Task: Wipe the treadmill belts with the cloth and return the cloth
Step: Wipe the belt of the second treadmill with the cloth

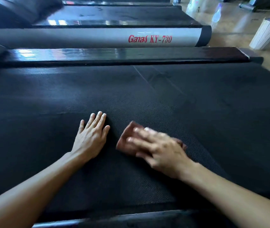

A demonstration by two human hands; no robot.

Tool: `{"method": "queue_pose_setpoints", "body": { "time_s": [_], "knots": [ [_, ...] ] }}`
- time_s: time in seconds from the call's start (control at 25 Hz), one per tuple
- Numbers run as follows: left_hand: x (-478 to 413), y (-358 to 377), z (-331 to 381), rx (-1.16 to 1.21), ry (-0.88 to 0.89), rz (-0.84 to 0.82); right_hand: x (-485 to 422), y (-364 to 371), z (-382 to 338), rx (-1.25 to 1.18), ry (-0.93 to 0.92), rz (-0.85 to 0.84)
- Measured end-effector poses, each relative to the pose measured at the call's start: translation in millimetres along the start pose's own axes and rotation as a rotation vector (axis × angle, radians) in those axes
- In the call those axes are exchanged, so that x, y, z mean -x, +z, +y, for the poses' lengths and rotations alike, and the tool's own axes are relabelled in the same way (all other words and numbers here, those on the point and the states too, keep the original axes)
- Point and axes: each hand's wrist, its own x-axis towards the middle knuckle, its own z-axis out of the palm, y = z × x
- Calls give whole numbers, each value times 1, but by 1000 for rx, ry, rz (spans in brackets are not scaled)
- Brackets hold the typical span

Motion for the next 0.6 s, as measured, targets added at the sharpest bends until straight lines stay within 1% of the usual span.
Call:
{"method": "queue_pose_setpoints", "body": {
  "time_s": [0.04, 0.08, 0.12, 0.16, 0.2, 0.24, 0.28, 0.32, 0.36, 0.4, 0.44, 0.48, 0.52, 0.56, 0.6],
  "knots": [
    [-7, 0, -3, 1, -26, 1, -17, 0, 6, -49, 260, -15],
    [-13, -1, -6, -5, -49, -1, -28, 3, 3, -40, 464, -35],
    [-20, -2, -8, -16, -65, -2, -34, 8, -7, -17, 506, -14],
    [-28, -2, -11, -21, -72, 0, -34, 11, -20, -2, 392, 58],
    [-36, -3, -14, -17, -71, 5, -29, 16, -29, -4, 200, 72],
    [-46, -4, -17, -14, -64, 14, -21, 19, -29, -29, -25, 33],
    [-55, -4, -21, -13, -55, 20, -23, 17, -15, -47, -176, 5],
    [-63, -3, -25, -17, -42, 22, -32, 16, 3, -39, -202, 1],
    [-69, -2, -27, -27, -30, 27, -47, 16, 20, -13, -70, 14],
    [-73, 0, -29, -43, -21, 46, -65, 15, 34, -18, 192, 43],
    [-75, 2, -29, -65, -9, 81, -80, 15, 42, -8, 443, 11],
    [-78, 4, -29, -85, 7, 115, -87, 17, 41, 29, 541, -8],
    [-82, 4, -29, -99, 20, 131, -88, 19, 35, 33, 506, -4],
    [-85, 4, -29, -103, 30, 129, -81, 22, 28, 36, 339, 34],
    [-90, 3, -28, -100, 32, 116, -68, 22, 20, 23, 111, 28]
  ]
}}
